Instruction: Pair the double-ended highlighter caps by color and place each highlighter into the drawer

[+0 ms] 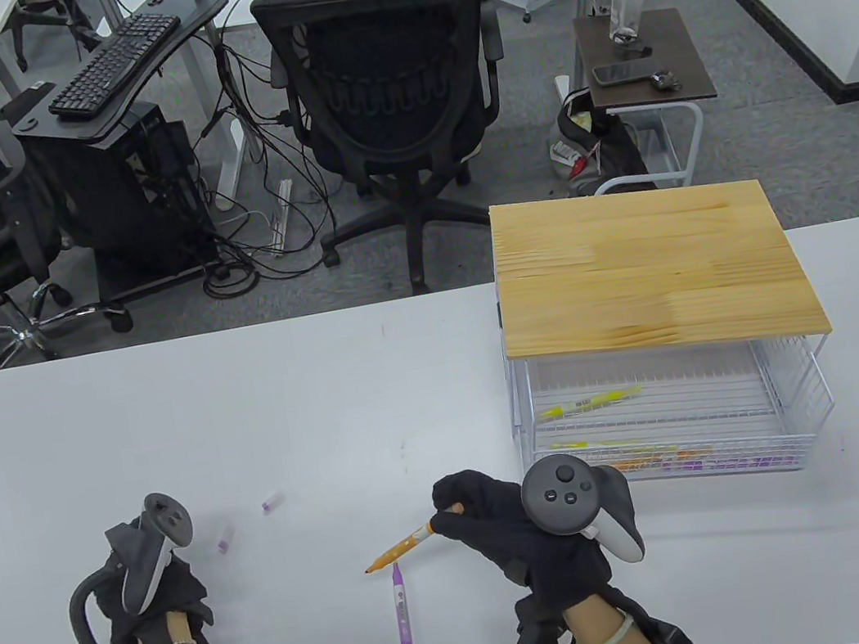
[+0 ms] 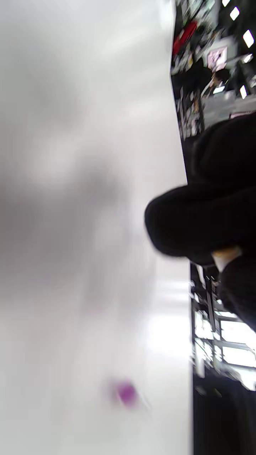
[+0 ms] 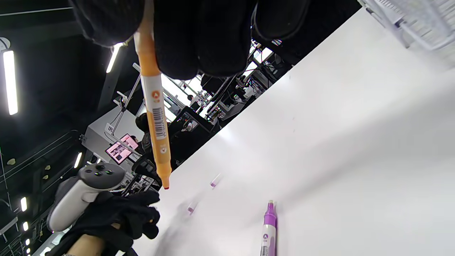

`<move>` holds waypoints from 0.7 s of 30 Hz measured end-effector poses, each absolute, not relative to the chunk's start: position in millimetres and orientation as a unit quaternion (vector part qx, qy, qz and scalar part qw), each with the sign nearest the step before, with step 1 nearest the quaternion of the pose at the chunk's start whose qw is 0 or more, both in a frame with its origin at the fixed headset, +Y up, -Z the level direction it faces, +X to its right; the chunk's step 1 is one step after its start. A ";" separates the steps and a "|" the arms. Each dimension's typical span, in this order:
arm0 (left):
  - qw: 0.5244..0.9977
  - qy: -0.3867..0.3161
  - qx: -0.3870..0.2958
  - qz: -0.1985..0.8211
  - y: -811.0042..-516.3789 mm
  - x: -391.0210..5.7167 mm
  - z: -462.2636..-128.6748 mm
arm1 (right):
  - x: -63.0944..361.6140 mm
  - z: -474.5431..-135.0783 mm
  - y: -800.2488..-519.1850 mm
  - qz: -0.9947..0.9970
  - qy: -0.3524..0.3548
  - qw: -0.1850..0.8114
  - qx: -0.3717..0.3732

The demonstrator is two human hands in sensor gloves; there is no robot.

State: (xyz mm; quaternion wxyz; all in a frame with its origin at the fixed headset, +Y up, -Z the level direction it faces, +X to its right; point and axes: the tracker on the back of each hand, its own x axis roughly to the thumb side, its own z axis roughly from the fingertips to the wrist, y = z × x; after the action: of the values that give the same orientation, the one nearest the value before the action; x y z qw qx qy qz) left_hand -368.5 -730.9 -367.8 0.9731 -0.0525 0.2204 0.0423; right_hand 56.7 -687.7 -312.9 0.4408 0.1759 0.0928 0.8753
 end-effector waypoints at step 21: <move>0.939 -0.137 0.096 0.299 -648.7 -255.6 -277.7 | 67.3 -308.7 -684.6 0.782 0.138 0.567 0.218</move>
State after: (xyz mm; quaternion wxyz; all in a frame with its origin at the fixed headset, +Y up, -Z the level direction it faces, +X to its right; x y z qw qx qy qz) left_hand -255.6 -648.7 -277.7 0.9395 0.0958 -0.1367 0.2993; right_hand 67.3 -684.6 -308.7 0.5667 0.2178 0.1385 0.7824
